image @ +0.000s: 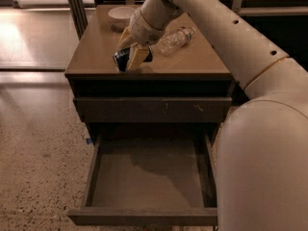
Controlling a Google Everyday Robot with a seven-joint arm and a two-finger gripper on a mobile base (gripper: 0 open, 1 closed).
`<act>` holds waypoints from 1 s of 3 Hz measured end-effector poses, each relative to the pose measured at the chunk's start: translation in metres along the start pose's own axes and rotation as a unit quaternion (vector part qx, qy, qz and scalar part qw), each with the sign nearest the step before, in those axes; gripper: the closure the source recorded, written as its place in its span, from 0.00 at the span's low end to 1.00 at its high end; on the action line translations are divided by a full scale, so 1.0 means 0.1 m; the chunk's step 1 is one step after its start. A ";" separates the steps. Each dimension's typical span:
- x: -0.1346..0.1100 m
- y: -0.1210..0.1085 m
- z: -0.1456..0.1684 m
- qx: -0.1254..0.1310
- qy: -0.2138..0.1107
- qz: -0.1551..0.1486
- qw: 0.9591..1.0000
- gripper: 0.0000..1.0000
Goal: Pick pepsi can from middle drawer and place on counter
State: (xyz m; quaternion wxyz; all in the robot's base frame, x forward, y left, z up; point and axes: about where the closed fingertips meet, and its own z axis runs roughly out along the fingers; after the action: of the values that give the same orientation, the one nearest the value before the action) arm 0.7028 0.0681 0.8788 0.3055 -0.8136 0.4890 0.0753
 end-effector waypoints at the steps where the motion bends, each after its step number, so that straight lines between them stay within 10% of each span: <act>1: 0.13 -0.24 0.02 0.007 -0.005 -0.010 1.000 1.00; 3: 0.33 -0.47 0.50 0.002 -0.052 -0.012 0.999 1.00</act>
Offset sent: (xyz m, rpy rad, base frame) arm 0.0917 0.0026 -0.0140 0.0903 -0.0150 0.0408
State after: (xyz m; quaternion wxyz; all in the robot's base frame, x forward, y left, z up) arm 0.7678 0.0873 0.8444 0.3334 -0.8134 0.4630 0.1131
